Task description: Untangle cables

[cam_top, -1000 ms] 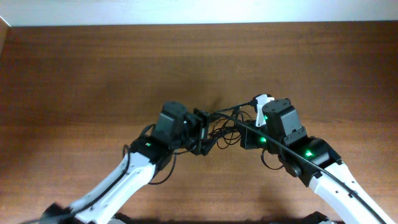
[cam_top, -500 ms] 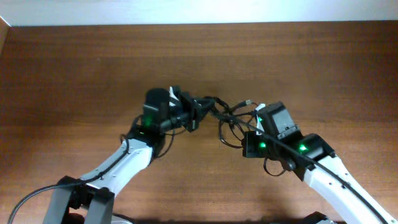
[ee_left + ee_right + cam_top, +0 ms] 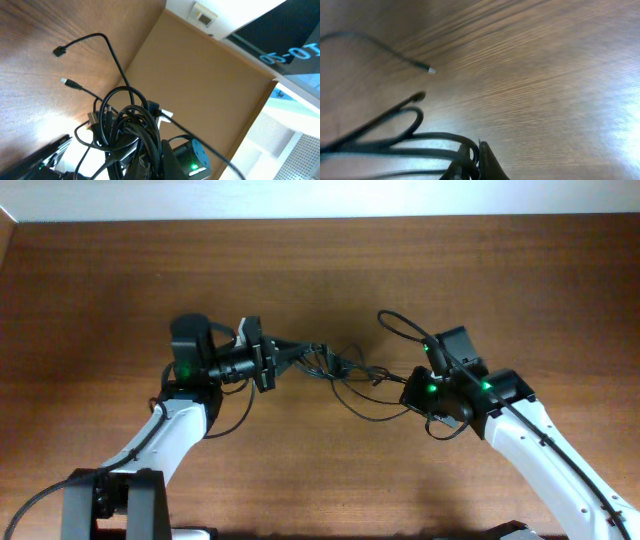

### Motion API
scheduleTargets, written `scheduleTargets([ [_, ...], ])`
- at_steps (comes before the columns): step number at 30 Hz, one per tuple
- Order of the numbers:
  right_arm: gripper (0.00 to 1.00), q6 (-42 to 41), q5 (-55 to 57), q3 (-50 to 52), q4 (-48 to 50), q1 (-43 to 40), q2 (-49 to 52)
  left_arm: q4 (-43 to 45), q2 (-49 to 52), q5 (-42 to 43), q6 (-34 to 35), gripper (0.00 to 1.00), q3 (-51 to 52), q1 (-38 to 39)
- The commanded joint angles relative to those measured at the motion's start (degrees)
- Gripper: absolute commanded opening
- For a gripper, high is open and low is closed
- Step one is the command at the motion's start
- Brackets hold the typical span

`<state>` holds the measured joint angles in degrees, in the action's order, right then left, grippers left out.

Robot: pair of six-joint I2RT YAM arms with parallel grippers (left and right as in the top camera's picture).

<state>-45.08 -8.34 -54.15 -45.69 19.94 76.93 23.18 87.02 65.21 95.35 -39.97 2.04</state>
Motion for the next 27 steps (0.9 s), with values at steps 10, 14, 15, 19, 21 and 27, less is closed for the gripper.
scheduleTargets([
  [10,0.59,14.36,-33.68,1.75,8.70,-4.55,0.26,-11.26,-0.33,-24.57,9.94,0.00,-1.42,1.20],
  [14,0.59,4.83,-33.66,1.77,14.36,-3.39,0.31,-11.30,-0.35,-23.91,17.94,0.00,-1.42,3.58],
  [15,0.59,4.50,-33.18,1.77,17.03,-1.97,0.33,-11.15,-0.35,-23.91,18.73,0.00,-1.44,4.07],
  [19,0.65,-4.07,-25.77,1.77,20.22,4.94,0.33,-5.57,-0.37,-21.62,18.71,0.00,-1.44,4.57],
  [21,0.65,-9.27,-17.53,1.86,20.24,9.49,0.33,-2.38,-0.37,-20.33,18.71,0.00,-1.44,4.57],
  [27,0.72,1.40,8.90,1.86,25.73,20.35,0.83,-2.86,-0.35,-16.31,18.69,0.00,-1.44,4.57],
])
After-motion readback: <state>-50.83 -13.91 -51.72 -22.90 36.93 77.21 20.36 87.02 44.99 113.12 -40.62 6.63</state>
